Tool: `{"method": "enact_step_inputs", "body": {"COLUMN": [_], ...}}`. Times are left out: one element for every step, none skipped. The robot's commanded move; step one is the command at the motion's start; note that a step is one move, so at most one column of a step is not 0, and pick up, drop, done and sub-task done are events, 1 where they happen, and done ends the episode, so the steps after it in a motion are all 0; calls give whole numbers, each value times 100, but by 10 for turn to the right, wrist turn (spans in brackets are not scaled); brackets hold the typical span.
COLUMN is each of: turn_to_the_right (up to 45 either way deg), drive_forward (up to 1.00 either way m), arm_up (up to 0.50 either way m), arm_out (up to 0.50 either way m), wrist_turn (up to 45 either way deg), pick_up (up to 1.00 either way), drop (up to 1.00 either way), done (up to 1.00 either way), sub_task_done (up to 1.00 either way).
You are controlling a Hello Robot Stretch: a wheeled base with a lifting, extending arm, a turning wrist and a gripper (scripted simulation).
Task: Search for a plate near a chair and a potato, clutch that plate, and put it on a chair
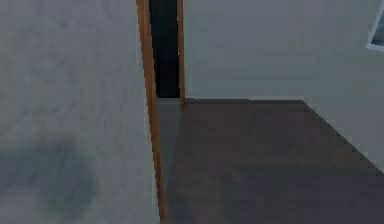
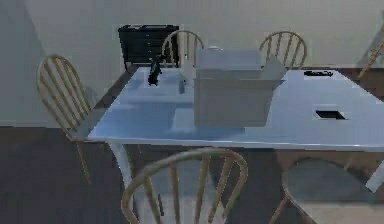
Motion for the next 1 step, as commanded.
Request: {"method": "enact_step_inputs", "body": {"turn_to_the_right": [0], "drive_forward": [100], "arm_up": [0], "arm_out": [0], "wrist_turn": [0], "pick_up": [0], "drop": [0], "done": [0], "sub_task_done": [0]}}
